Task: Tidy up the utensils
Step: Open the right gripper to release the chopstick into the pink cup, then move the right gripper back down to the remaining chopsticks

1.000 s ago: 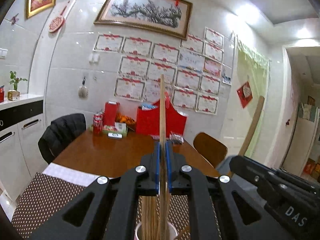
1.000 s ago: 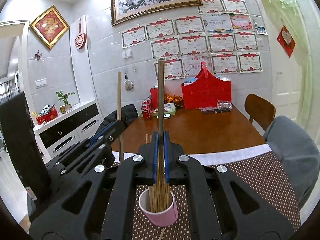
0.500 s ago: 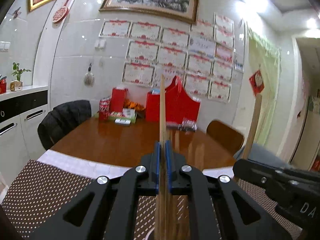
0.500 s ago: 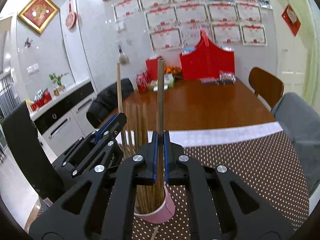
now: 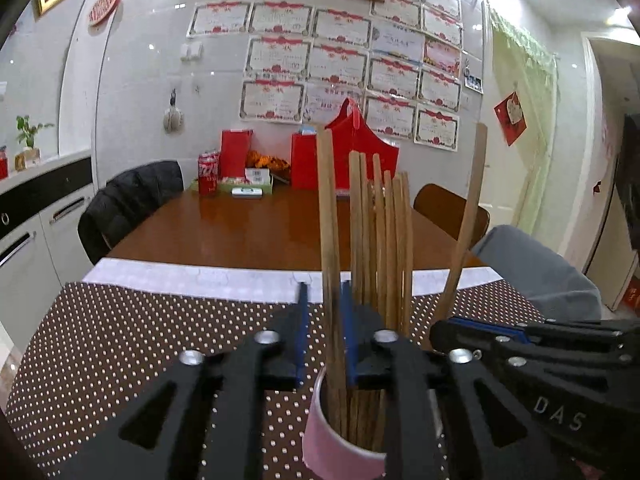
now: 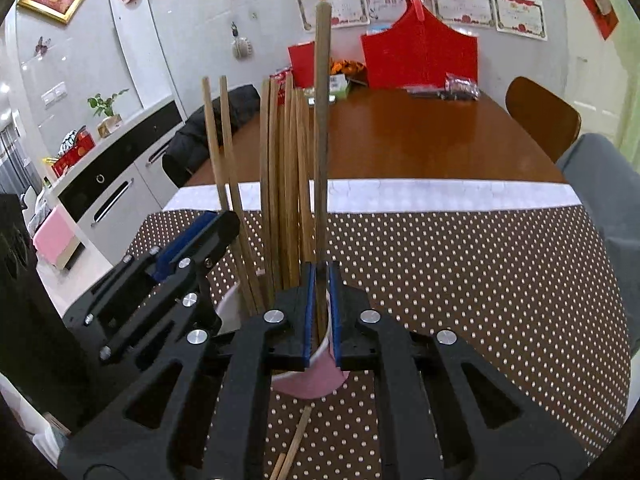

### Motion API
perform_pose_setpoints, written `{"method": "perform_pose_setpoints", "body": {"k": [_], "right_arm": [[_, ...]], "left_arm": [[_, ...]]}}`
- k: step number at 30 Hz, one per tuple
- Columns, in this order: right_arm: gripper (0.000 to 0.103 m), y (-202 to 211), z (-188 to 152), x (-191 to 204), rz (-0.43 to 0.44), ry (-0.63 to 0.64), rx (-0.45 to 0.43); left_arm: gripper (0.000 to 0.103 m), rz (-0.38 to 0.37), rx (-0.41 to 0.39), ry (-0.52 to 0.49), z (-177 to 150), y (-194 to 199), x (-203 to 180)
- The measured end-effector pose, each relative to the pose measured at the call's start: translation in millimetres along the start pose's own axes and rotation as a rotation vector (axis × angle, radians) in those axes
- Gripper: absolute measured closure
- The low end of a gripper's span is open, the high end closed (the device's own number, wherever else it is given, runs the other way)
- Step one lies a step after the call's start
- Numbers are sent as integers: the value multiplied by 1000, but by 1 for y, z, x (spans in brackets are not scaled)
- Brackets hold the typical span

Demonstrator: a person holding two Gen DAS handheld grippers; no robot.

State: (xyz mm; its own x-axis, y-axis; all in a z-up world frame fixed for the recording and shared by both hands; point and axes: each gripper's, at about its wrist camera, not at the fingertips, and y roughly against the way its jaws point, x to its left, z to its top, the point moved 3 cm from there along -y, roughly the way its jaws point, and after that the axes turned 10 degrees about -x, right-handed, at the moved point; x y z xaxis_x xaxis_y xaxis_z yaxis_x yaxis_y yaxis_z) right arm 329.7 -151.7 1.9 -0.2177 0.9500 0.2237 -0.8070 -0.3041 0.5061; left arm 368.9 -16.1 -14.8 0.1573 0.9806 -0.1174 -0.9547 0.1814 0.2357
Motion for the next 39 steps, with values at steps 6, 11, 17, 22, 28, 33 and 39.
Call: {"method": "perform_pose_setpoints", "body": {"k": [6, 11, 17, 22, 28, 33, 39], "right_arm": [[45, 26, -2, -4, -69, 6, -88], [44, 44, -4, -3, -72, 4, -102], [34, 72, -9, 6, -80, 10, -127], [28, 98, -17, 13, -91, 13, -153], [23, 129, -28, 19, -100, 9, -179], [20, 152, -36, 23, -106, 15, -200], [18, 172, -51, 26, -107, 14, -204]], "left_arm": [[83, 3, 8, 3, -1, 19, 7], [83, -7, -8, -27, 2, 43, 4], [81, -19, -12, -67, 5, 76, -3], [78, -22, -32, -82, 7, 109, -8], [70, -29, -63, -95, 10, 152, -15], [65, -33, -86, -106, 13, 179, -21], [58, -27, -106, -118, 9, 205, -25]]}}
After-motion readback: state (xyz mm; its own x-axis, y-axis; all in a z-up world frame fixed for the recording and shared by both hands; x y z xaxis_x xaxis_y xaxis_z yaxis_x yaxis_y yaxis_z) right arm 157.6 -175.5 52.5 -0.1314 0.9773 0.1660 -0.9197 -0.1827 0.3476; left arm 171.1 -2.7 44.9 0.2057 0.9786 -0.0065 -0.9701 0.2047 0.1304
